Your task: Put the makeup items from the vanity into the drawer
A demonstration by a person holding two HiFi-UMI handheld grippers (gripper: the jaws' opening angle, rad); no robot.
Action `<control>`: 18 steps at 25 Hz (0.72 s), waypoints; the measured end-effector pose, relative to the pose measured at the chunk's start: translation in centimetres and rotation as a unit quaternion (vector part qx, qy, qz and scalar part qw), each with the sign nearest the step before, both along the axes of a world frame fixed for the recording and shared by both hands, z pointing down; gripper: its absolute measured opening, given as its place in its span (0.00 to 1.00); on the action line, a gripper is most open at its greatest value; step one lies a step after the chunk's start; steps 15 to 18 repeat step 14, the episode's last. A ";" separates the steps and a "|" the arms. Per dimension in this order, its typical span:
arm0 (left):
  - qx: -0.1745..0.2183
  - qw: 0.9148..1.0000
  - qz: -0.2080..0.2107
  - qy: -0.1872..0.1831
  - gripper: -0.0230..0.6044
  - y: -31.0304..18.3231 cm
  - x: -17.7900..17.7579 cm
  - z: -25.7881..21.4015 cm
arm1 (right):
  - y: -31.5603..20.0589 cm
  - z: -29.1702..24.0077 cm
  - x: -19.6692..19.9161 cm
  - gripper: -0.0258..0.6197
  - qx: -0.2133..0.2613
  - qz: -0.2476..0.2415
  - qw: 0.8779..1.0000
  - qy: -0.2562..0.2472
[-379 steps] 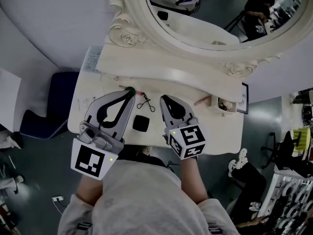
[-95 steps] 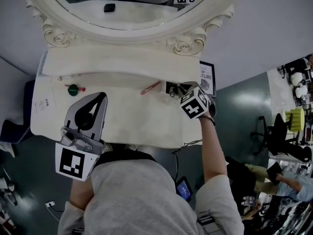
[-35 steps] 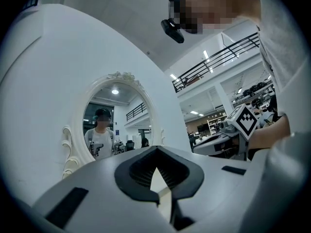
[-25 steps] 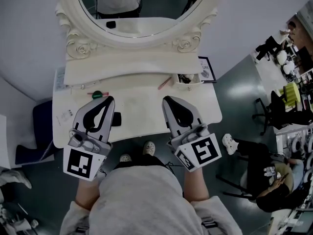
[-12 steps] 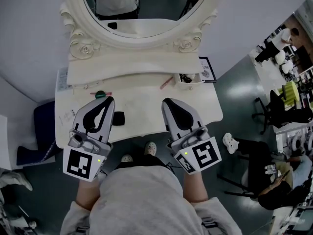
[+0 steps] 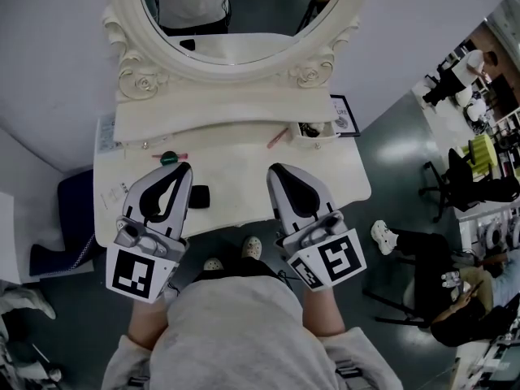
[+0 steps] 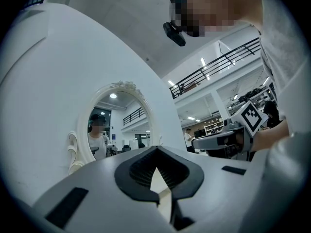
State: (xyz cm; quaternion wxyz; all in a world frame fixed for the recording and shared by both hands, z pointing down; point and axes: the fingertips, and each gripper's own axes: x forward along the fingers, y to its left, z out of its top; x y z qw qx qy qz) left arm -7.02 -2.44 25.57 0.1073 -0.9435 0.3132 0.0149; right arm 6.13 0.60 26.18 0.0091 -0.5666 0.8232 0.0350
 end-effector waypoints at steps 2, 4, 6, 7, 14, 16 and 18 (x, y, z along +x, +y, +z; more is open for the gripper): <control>0.000 1.000 0.000 0.003 0.05 0.1 -0.1 -0.1 | 0.1 -0.2 -0.2 0.08 0.003 -0.001 1.000 0.000; -0.001 1.000 0.000 0.005 0.05 0.2 -0.2 -0.2 | 0.1 -0.4 -0.4 0.08 0.006 -0.001 1.000 -0.002; 0.000 1.000 0.002 0.005 0.05 0.4 -0.2 -0.2 | 0.2 -0.5 -0.5 0.08 0.007 -0.002 1.000 -0.002; 0.000 1.000 0.002 0.005 0.05 0.5 -0.2 -0.2 | 0.3 -0.6 -0.5 0.08 0.007 -0.003 1.000 -0.001; -0.004 1.000 0.002 0.011 0.05 0.7 -0.5 -0.2 | 0.5 -0.7 -1.1 0.08 0.008 -0.005 1.000 0.000; -0.004 1.000 0.002 0.011 0.05 0.7 -0.5 -0.2 | 0.5 -0.7 -1.1 0.08 0.008 -0.005 1.000 0.000; -0.004 1.000 0.002 0.011 0.05 0.7 -0.5 -0.2 | 0.5 -0.7 -1.1 0.08 0.008 -0.005 1.000 0.000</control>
